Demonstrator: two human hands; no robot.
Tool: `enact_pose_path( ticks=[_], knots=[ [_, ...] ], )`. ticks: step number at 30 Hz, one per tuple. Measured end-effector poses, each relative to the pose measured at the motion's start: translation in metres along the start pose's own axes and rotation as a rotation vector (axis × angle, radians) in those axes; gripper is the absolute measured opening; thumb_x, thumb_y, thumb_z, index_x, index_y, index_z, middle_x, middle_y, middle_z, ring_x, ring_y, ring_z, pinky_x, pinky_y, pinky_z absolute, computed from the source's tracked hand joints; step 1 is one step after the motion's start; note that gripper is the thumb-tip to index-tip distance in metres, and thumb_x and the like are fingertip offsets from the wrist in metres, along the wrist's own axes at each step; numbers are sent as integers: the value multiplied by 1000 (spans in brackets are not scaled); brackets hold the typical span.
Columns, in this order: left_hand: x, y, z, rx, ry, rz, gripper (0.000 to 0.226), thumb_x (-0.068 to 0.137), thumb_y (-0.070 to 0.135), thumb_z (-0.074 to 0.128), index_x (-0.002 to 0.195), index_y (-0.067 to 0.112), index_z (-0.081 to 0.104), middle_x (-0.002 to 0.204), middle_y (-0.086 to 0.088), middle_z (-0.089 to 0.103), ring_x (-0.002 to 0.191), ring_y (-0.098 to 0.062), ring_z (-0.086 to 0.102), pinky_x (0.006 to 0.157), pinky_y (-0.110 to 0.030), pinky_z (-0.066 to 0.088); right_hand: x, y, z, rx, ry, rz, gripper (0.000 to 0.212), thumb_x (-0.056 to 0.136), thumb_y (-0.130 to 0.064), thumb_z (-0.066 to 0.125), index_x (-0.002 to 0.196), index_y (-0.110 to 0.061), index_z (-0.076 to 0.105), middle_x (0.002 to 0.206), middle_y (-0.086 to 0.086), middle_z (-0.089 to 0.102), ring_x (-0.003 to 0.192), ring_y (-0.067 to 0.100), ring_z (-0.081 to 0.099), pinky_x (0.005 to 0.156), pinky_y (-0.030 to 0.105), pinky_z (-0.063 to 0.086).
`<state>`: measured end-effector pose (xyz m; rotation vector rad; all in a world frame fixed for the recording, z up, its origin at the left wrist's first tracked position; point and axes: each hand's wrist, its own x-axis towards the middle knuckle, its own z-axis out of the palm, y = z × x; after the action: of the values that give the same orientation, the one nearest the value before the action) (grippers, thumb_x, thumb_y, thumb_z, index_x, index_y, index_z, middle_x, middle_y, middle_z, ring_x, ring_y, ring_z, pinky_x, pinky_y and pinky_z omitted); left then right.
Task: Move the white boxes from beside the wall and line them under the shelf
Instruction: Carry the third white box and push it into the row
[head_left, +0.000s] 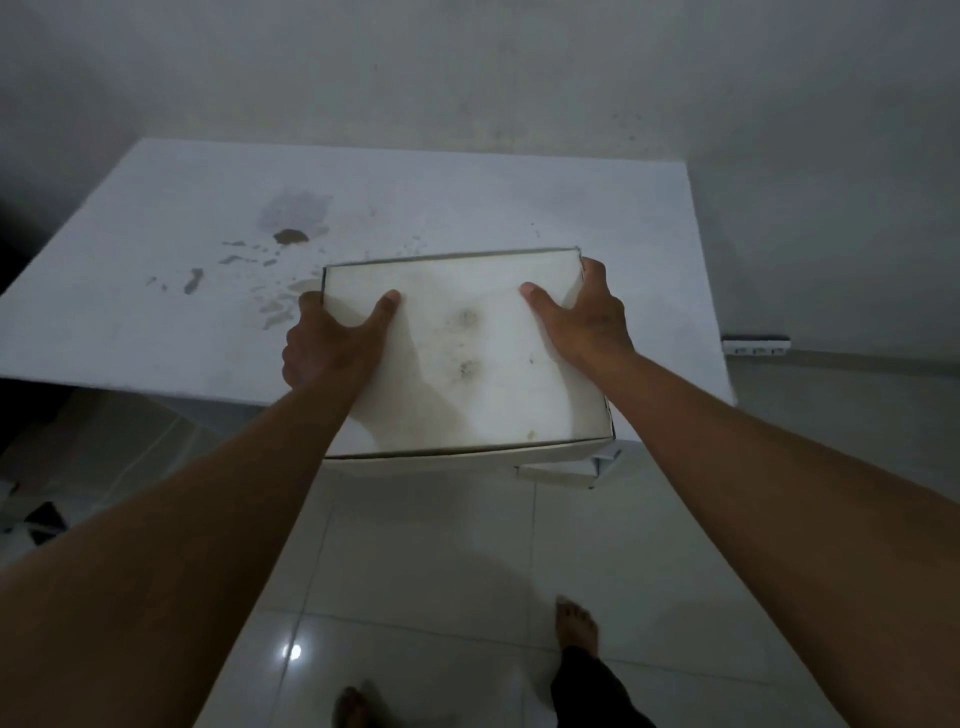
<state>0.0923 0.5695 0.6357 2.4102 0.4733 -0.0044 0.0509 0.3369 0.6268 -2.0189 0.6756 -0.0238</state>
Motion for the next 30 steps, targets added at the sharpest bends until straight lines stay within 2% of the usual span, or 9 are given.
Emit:
enact_pose_path(
  ticks=[9,13,16,20,23,26,30],
  knots=[
    [19,-90,-60,19,-146,112,93,72,78,59,139,17,39,129,-12,57,117,-36,54,97,-47,43,-91,-1,88,44,140,86,81,83,-63,62,146,-28,26,140,9,45,123,29,49,86,26,35],
    [6,-127,-64,44,-200,119,90,72,77,59,136,17,40,128,-10,57,117,-34,54,95,-44,43,-134,19,111,38,152,165,81,84,-62,61,148,-27,25,141,7,44,123,26,47,84,24,32],
    [-9,-151,-62,13,-200,115,87,71,78,60,132,18,42,125,-9,58,117,-33,54,94,-42,42,-161,37,122,54,199,154,79,83,-60,63,146,-27,27,135,5,47,118,23,49,84,24,34],
    [-33,-179,-62,31,-166,104,87,70,78,61,131,18,44,128,-9,57,120,-33,52,96,-40,41,-186,61,133,42,196,165,80,78,-66,62,143,-31,30,133,2,51,118,22,51,94,31,42],
    [-51,-198,-62,44,-180,103,85,72,74,63,132,17,45,127,-6,58,119,-30,53,95,-38,40,-205,79,137,41,178,173,83,79,-65,63,145,-27,30,137,4,50,123,25,49,100,32,42],
    [-63,-220,-61,46,-207,87,86,73,74,63,133,16,44,127,-6,56,119,-29,53,94,-37,40,-223,93,146,44,130,210,82,83,-61,62,148,-28,25,143,7,43,127,25,45,92,24,34],
    [-65,-254,-53,78,-235,70,88,71,77,62,134,17,42,130,-6,55,121,-30,52,99,-43,42,-237,111,167,48,113,245,81,85,-57,63,149,-27,24,143,8,42,128,25,44,89,22,30]
  ],
)
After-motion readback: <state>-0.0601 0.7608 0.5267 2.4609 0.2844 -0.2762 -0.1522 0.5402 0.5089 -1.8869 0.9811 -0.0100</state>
